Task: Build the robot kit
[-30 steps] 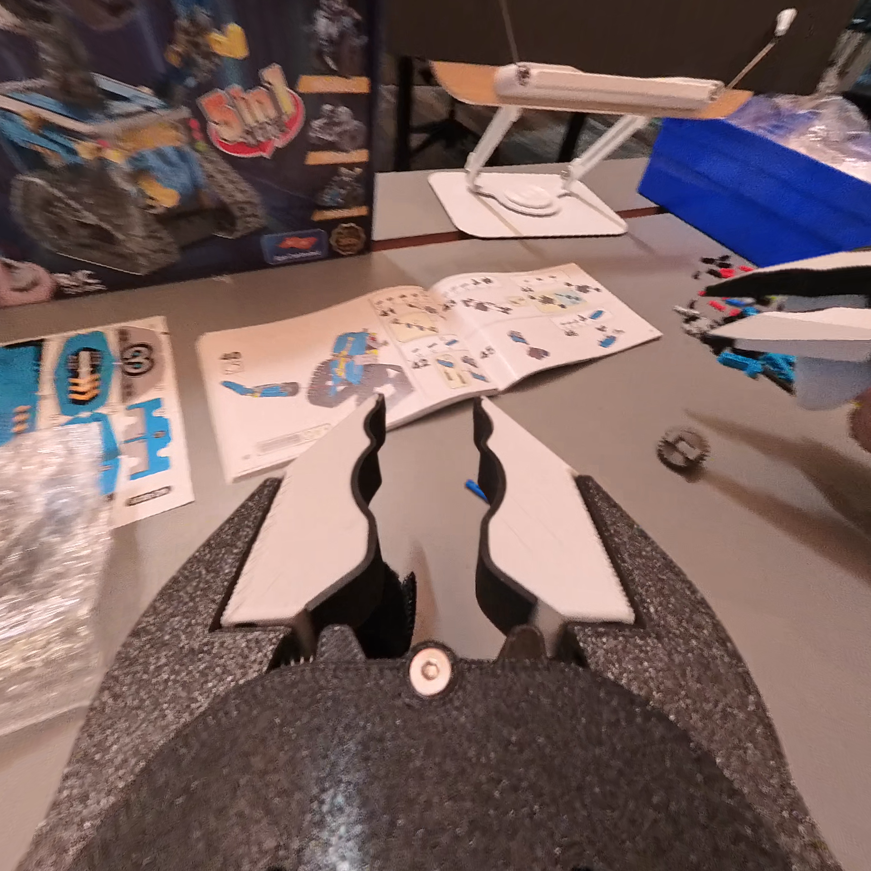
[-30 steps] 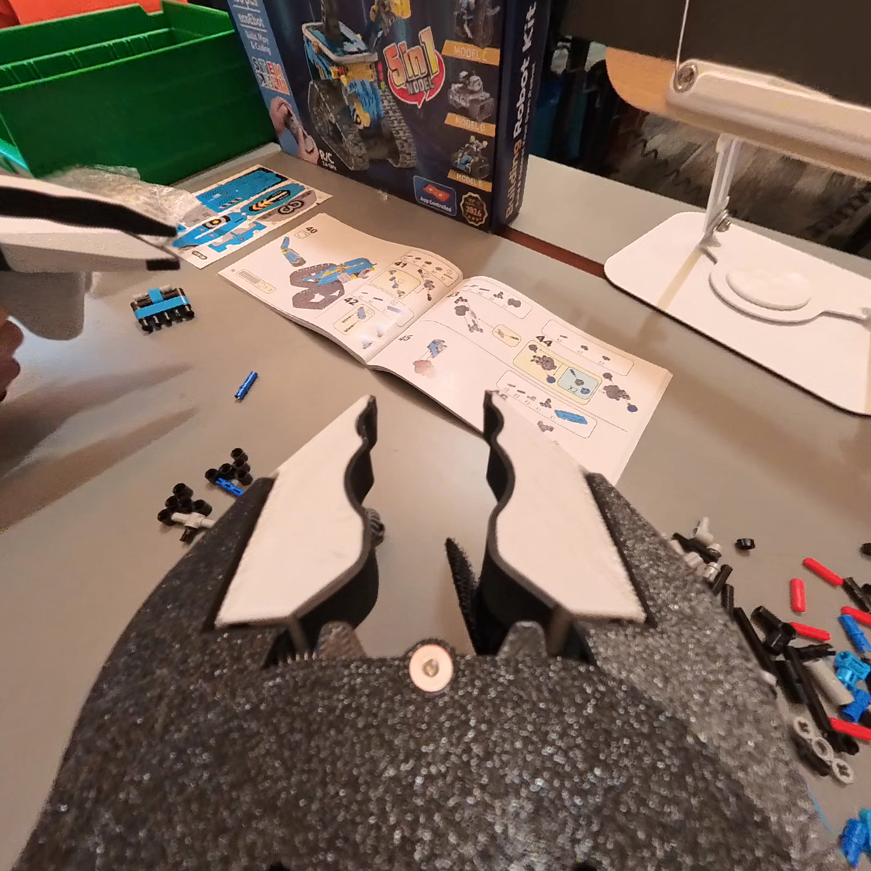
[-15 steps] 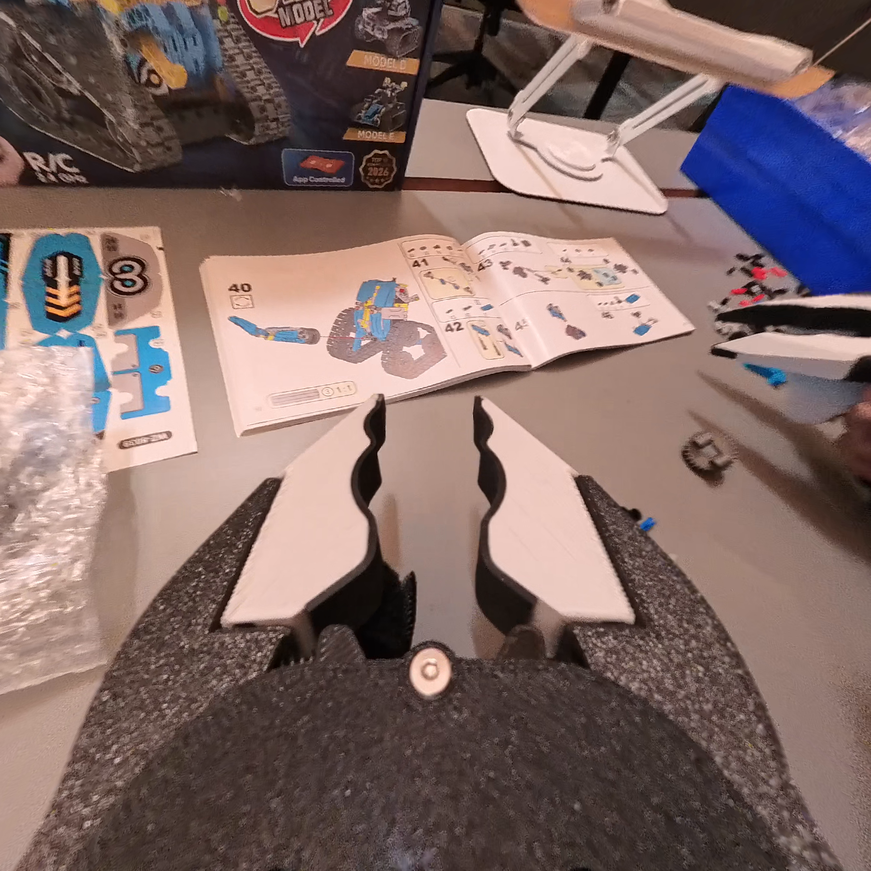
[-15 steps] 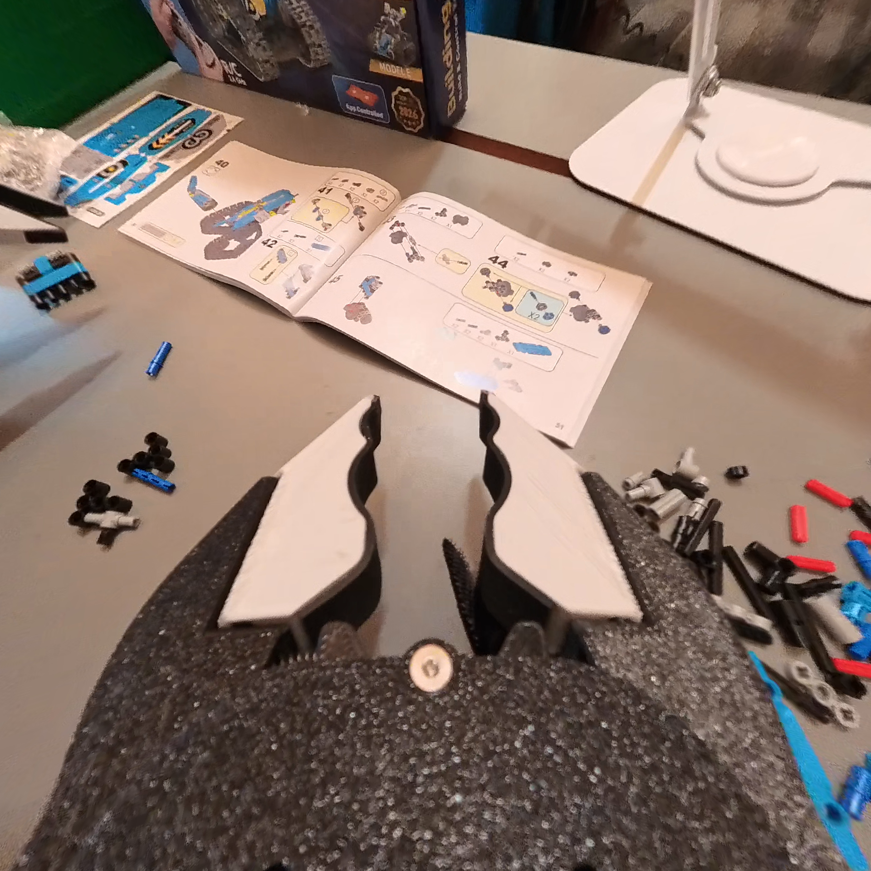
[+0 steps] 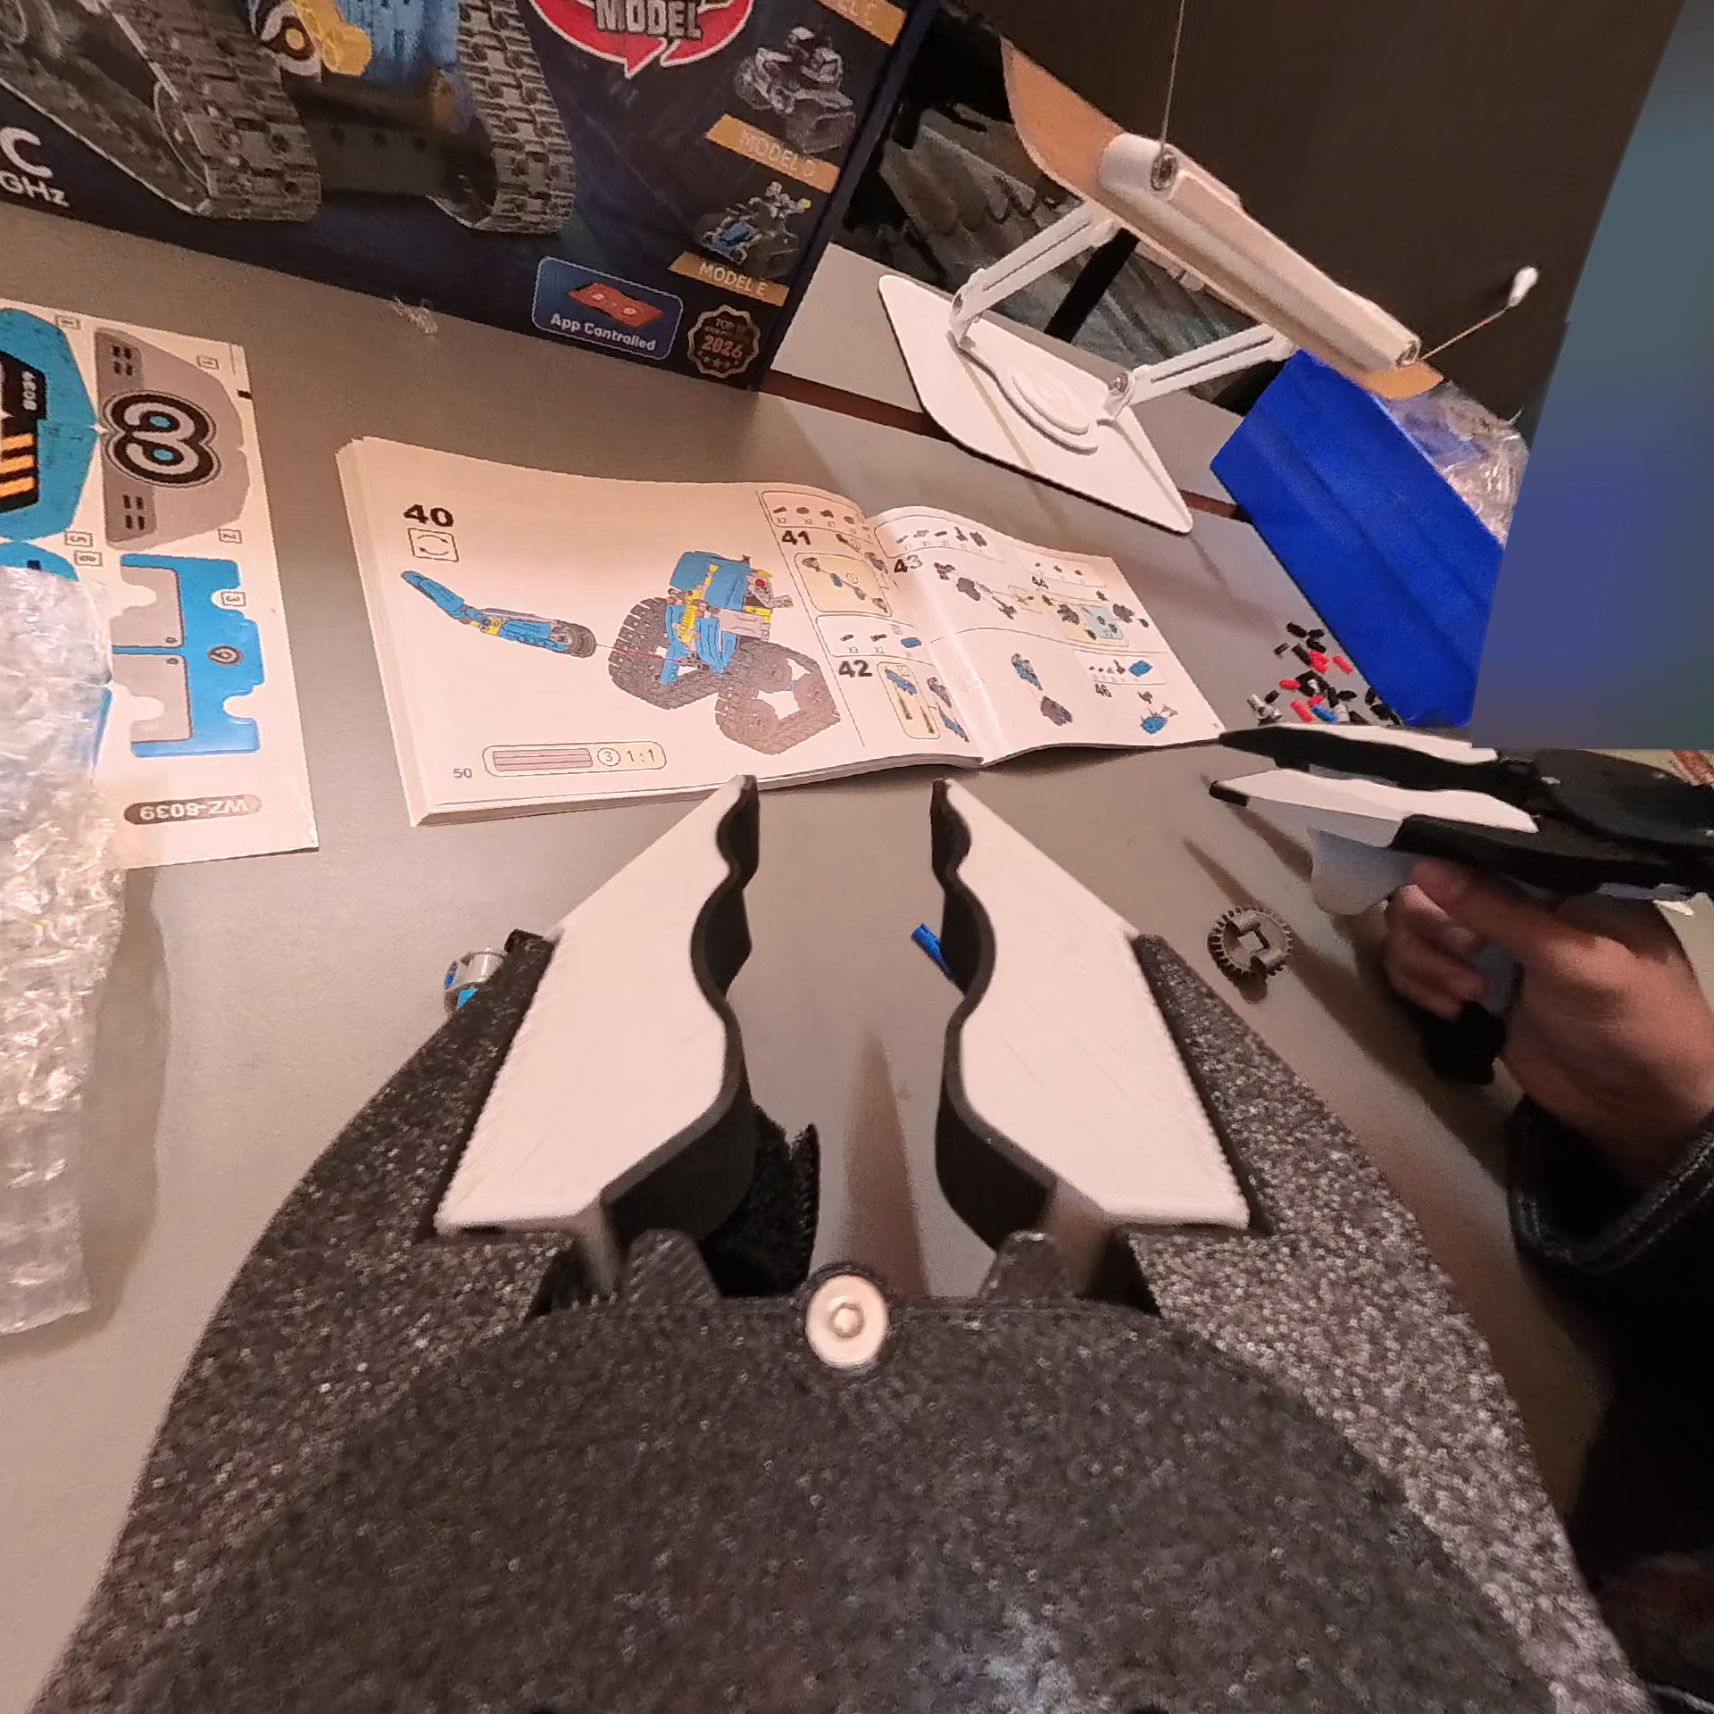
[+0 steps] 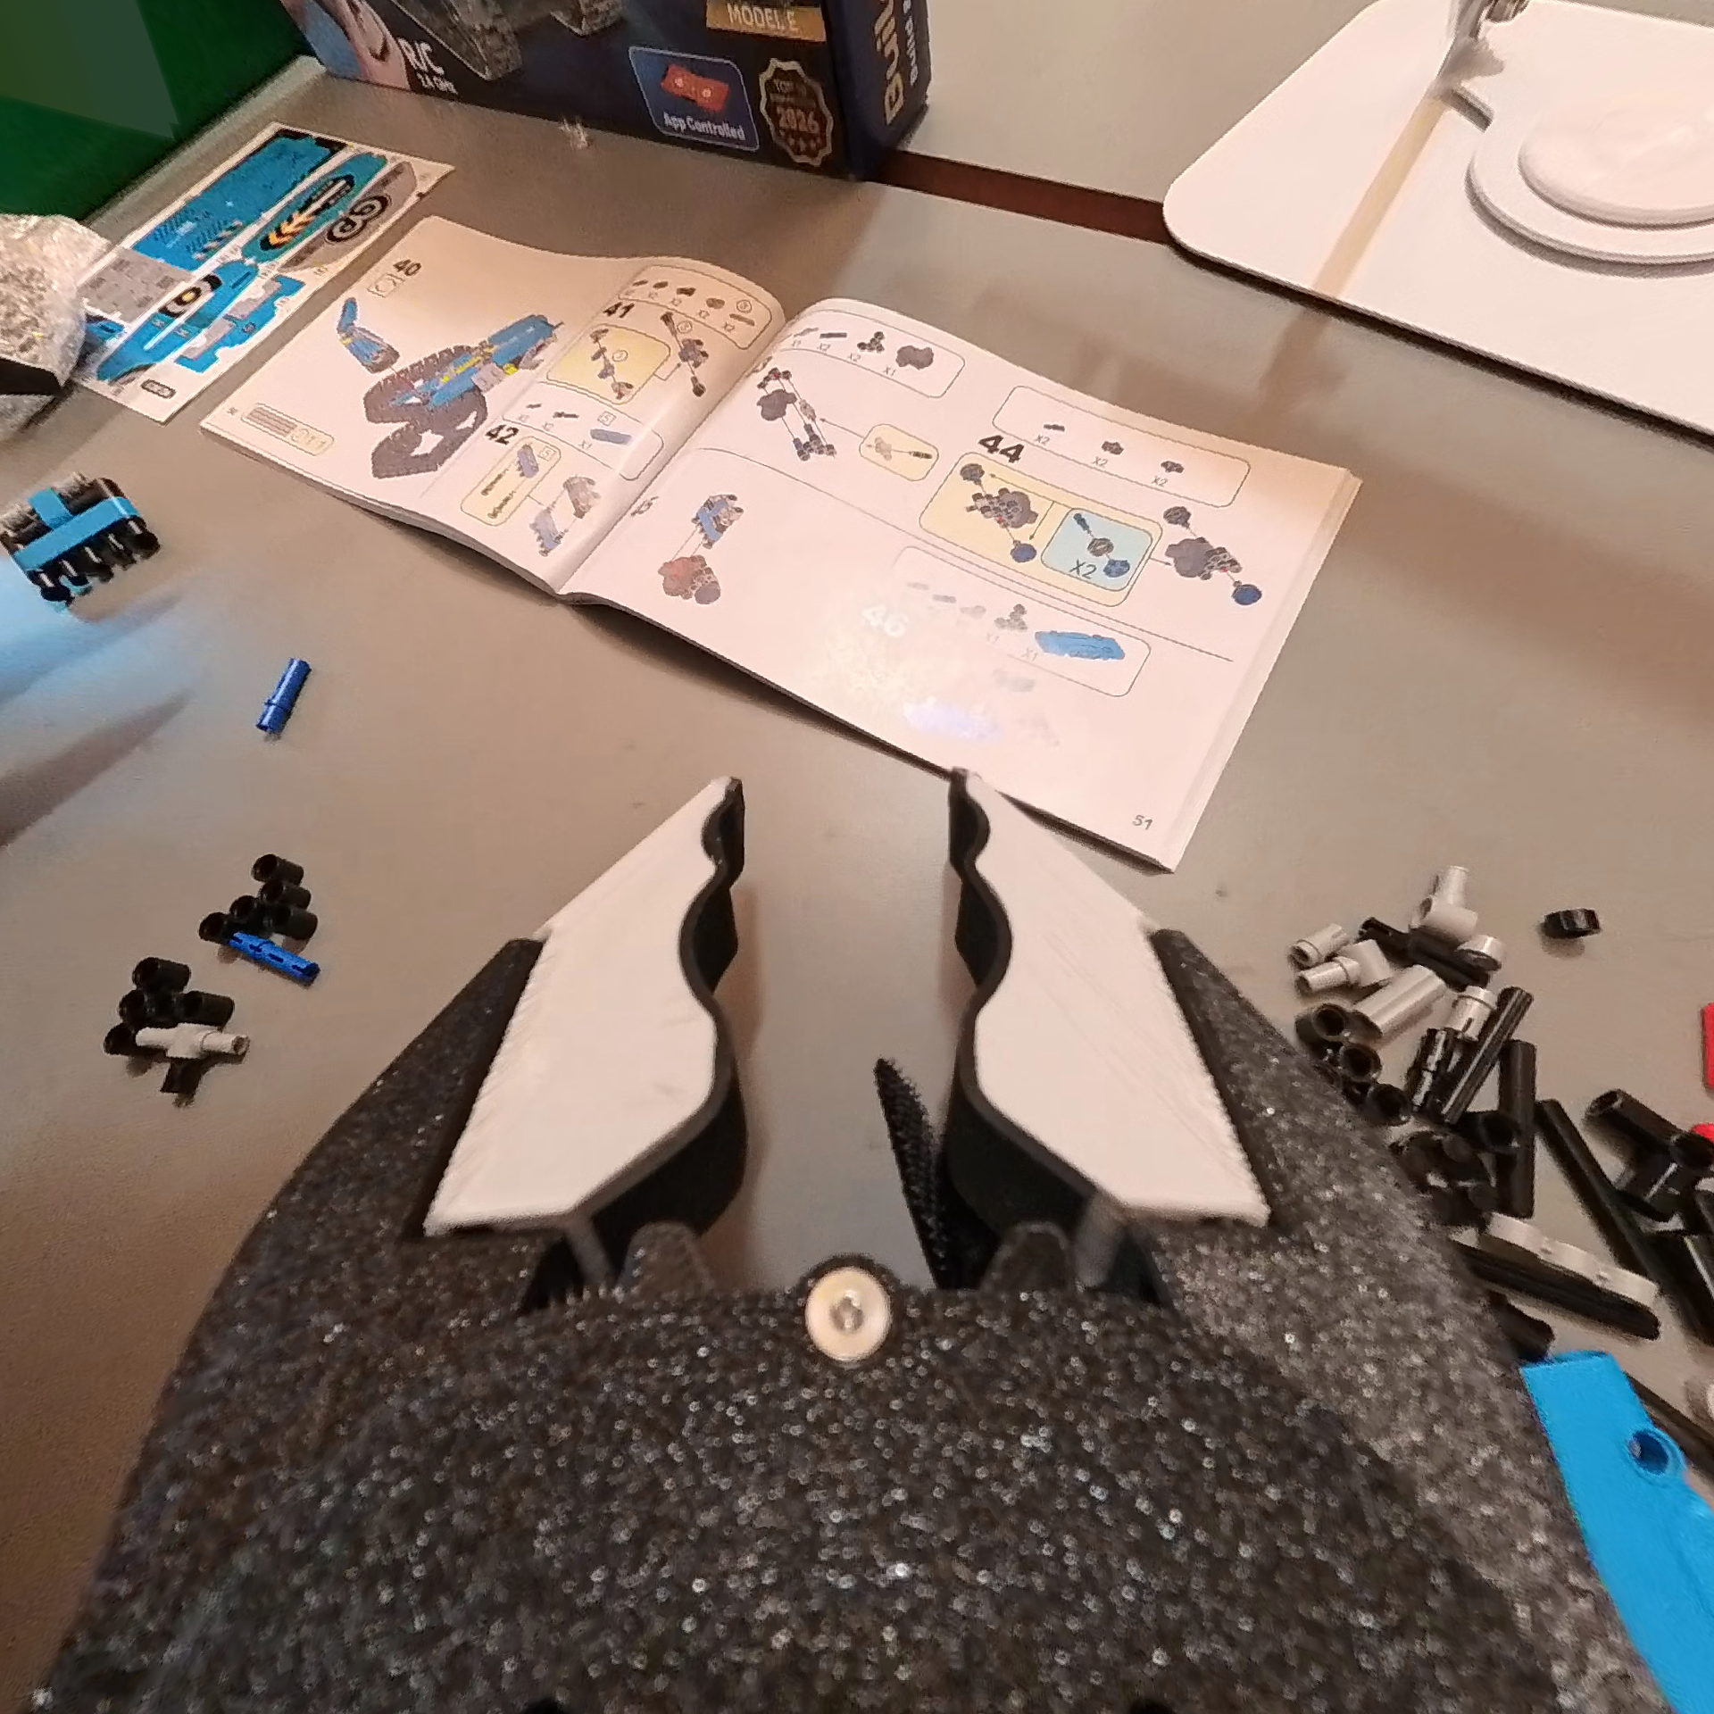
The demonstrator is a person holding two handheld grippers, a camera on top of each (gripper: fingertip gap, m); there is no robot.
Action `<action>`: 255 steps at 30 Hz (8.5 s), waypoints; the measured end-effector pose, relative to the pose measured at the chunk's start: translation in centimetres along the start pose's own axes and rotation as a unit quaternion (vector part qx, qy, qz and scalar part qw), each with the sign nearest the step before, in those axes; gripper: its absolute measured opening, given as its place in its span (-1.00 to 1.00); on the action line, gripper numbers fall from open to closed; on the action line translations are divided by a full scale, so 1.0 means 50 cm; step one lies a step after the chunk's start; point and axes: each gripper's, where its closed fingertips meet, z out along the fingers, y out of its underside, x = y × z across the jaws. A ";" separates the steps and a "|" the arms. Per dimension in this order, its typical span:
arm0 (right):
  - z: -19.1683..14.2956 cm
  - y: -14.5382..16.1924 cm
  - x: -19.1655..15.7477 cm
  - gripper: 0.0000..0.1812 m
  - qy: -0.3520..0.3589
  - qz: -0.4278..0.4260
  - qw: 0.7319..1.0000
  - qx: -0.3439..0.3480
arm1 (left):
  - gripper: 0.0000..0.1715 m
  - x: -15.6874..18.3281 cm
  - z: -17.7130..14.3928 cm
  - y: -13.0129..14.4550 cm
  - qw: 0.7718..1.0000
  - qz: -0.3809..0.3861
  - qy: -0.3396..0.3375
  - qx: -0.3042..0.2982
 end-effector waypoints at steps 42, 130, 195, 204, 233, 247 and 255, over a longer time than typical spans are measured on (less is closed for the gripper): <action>-0.034 0.113 -0.266 -0.74 -0.211 -0.278 0.932 -0.095 | -0.57 0.016 -0.007 0.006 0.995 0.090 -0.035 -0.006; -0.030 0.115 -0.343 -0.79 -0.288 -0.370 0.874 -0.131 | -0.59 0.036 0.000 0.023 0.995 0.100 -0.006 -0.026; -0.055 -0.070 -0.303 -0.71 -0.176 -0.235 0.953 0.078 | -0.92 0.133 -0.060 -0.046 0.978 0.043 0.190 0.076; 0.081 -0.021 -0.331 -0.74 -0.126 -0.194 0.962 -0.144 | -0.91 0.079 -0.083 -0.087 0.981 0.121 0.058 0.139; 0.113 -0.015 -0.333 -0.68 -0.139 -0.253 0.840 -0.459 | -0.91 -0.046 -0.180 -0.170 0.955 0.076 -0.098 0.269; 0.062 -0.050 -0.375 -0.63 -0.209 -0.174 0.928 -0.255 | -0.91 -0.009 -0.177 -0.170 0.954 0.109 -0.078 0.269; -0.080 -0.040 -0.423 -0.63 -0.393 0.054 0.918 0.002 | -0.91 0.040 -0.147 -0.152 0.958 0.145 -0.035 0.244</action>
